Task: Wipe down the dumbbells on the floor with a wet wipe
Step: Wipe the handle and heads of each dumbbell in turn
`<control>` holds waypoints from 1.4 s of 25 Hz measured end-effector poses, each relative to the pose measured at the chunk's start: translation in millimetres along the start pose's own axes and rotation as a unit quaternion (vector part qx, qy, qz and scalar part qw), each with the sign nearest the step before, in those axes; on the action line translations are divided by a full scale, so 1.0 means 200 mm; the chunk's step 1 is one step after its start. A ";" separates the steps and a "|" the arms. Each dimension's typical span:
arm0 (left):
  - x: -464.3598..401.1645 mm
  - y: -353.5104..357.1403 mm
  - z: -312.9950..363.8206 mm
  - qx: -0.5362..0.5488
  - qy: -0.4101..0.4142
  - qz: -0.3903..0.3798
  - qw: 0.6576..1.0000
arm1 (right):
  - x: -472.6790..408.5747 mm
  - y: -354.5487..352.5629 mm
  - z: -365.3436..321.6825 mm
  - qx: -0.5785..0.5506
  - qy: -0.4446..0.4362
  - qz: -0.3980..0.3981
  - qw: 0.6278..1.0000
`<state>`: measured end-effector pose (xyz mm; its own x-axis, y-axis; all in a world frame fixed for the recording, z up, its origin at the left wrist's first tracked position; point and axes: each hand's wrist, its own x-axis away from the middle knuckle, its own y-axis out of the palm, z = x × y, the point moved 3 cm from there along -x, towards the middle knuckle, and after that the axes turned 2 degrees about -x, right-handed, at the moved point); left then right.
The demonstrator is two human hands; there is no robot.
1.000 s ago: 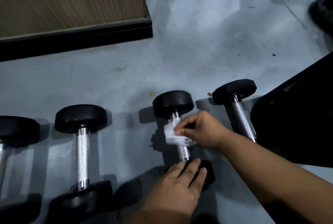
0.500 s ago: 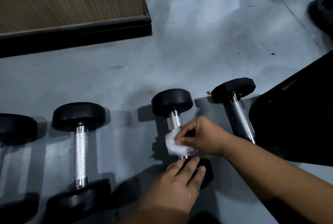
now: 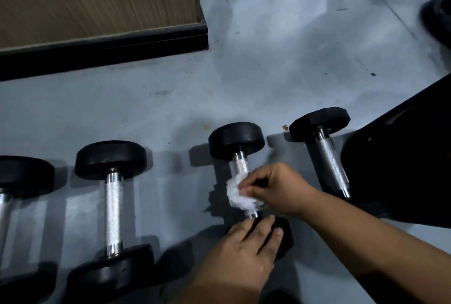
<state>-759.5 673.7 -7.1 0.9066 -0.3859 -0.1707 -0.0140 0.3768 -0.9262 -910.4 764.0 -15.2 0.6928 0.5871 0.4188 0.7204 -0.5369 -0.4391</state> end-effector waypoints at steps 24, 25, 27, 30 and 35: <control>-0.04 0.03 0.02 0.006 -0.007 -0.004 1.000 | 0.06 0.00 -0.01 0.075 0.044 -0.097 0.992; -0.05 0.03 0.03 0.000 -0.007 -0.006 1.000 | 0.04 -0.02 -0.02 0.093 0.035 -0.079 0.992; -0.06 0.03 0.04 0.008 -0.020 -0.013 1.000 | -0.03 -0.04 -0.04 0.126 0.001 -0.018 0.992; -0.07 0.01 0.04 0.044 -0.036 -0.010 0.998 | -0.10 -0.09 -0.05 0.128 -0.014 0.054 0.990; -0.07 0.09 0.02 0.027 -0.041 0.038 0.998 | 0.00 -0.05 -0.02 0.104 0.029 -0.104 0.989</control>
<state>-769.8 689.5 -19.1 0.9355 -0.2842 -0.2098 -0.0640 0.4478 -0.8919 -917.2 767.4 -8.2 0.5350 0.6332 0.5593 0.8295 -0.2679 -0.4901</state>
